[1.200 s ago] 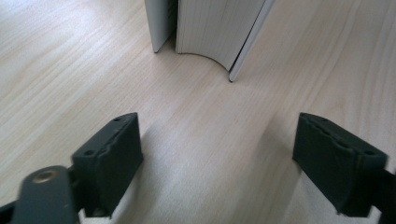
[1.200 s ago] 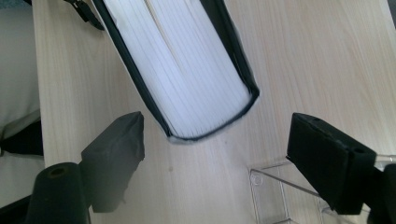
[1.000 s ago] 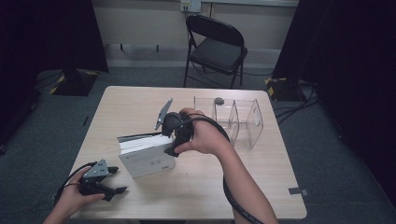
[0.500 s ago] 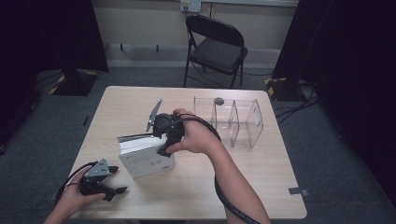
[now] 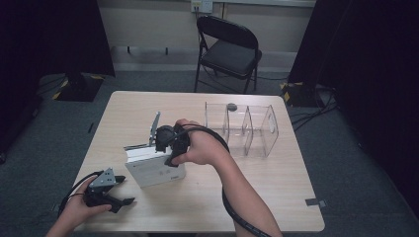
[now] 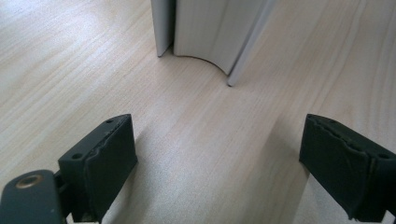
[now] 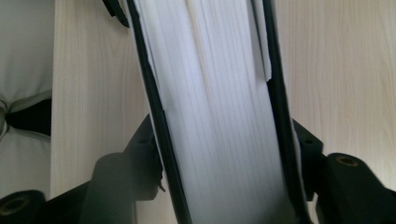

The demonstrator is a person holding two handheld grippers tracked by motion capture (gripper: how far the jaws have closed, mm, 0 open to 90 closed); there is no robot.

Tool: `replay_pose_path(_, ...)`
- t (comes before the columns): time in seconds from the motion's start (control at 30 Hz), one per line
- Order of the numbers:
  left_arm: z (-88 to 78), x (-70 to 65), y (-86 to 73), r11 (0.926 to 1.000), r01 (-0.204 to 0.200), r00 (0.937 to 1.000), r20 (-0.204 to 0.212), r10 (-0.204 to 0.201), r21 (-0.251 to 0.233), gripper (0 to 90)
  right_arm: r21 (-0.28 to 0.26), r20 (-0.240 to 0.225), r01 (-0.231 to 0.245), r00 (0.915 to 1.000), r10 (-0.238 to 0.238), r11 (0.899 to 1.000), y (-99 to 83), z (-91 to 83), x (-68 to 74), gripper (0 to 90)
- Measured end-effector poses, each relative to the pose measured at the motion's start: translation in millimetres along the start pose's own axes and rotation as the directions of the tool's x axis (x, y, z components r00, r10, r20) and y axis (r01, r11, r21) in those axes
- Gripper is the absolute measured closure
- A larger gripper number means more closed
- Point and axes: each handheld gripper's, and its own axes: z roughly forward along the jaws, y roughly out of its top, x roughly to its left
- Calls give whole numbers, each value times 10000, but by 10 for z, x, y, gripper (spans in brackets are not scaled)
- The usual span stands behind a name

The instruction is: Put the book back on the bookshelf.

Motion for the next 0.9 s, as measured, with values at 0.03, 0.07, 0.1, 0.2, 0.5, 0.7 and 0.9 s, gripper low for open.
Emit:
replay_pose_path(0.03,-1,2,0,10000,-23,10000,-5,23,6,99,34,-4,-83,10000,83,10000,4,-8,11,469)
replay_pose_path(0.07,-1,2,1,10000,-28,10000,-1,28,11,99,115,-161,-97,9998,98,9999,2,-30,23,498)
replay_pose_path(0.1,-1,1,0,10000,-24,10000,-4,24,16,98,19,-225,-172,9996,172,9999,-6,-39,35,504)
replay_pose_path(0.2,0,0,0,10000,-19,10000,-3,19,10,97,0,-164,-408,9990,408,9992,-25,-49,51,512)
replay_pose_path(0.5,2,0,0,10000,-7,10000,19,7,-19,96,251,-270,-1300,9911,1307,9912,-168,-128,58,519)
replay_pose_path(0.7,4,-4,-1,10000,44,10000,47,-44,-15,94,333,-422,-1718,9840,1731,9846,-415,-241,118,518)
replay_pose_path(0.9,2,-1,-1,10000,-4,10000,55,4,16,93,443,-414,-2062,9773,2080,9775,-635,-332,156,512)
